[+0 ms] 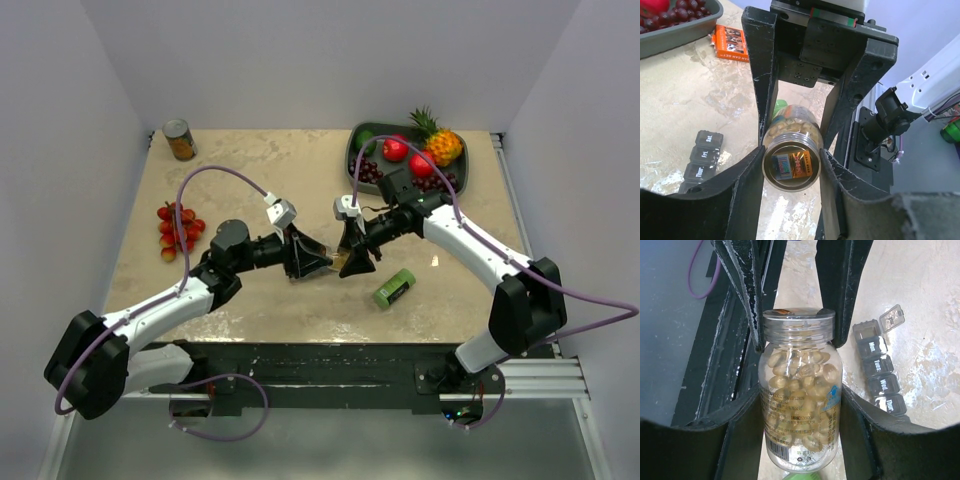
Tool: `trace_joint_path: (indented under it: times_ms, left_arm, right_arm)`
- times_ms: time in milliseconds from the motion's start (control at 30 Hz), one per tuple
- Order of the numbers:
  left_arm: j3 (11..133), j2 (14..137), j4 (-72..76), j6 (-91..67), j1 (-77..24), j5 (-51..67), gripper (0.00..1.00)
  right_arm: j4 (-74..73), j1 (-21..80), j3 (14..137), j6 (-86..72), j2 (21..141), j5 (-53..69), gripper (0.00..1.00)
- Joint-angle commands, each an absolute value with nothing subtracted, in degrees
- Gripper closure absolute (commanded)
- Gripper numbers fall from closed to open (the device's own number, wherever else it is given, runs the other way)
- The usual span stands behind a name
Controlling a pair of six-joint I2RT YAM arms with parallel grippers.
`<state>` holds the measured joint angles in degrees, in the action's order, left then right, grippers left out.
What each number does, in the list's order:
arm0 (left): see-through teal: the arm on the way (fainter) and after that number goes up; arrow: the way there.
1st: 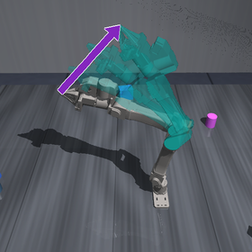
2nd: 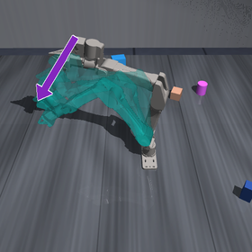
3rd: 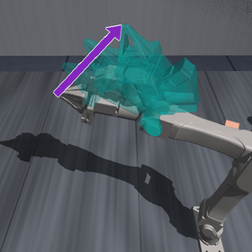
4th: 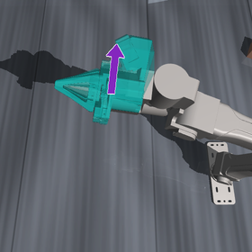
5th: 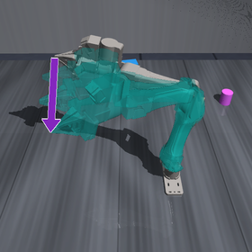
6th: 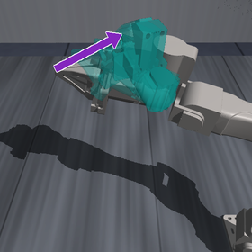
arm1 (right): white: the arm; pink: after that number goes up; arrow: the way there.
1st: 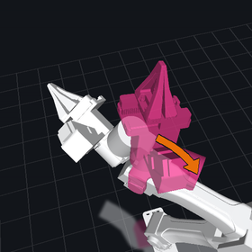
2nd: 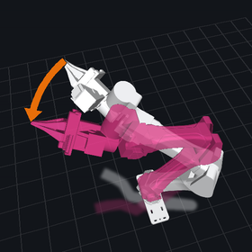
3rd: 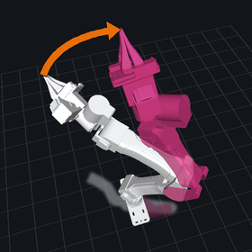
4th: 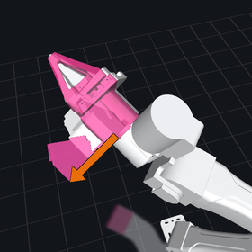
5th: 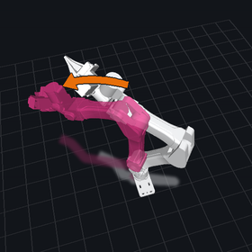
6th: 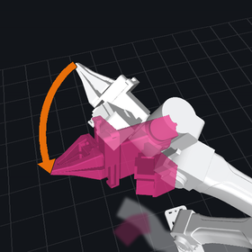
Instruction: Sort the pills into containers
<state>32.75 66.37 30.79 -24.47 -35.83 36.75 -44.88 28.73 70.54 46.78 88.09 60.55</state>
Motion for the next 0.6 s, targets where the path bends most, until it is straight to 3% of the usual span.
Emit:
trace_joint_path:
  times_ms: [0,133,367,567]
  left_arm:
    - [35.25,66.18,33.84,-24.87,-36.39,36.83,1.00]
    - [35.77,65.22,32.62,-27.42,-36.39,35.60,1.00]
    - [44.02,63.90,11.90,-26.19,-38.40,26.73,1.00]
    - [48.51,65.21,2.92,-24.70,-39.72,22.33,1.00]
  right_arm:
    - [-43.33,29.18,70.31,47.29,85.96,62.93,0.94]
    - [-41.23,29.53,69.26,45.27,85.70,60.65,0.88]
    - [-37.18,29.88,67.76,41.05,85.34,58.27,0.35]
    - [-36.92,30.76,67.76,40.69,85.87,57.48,0.25]
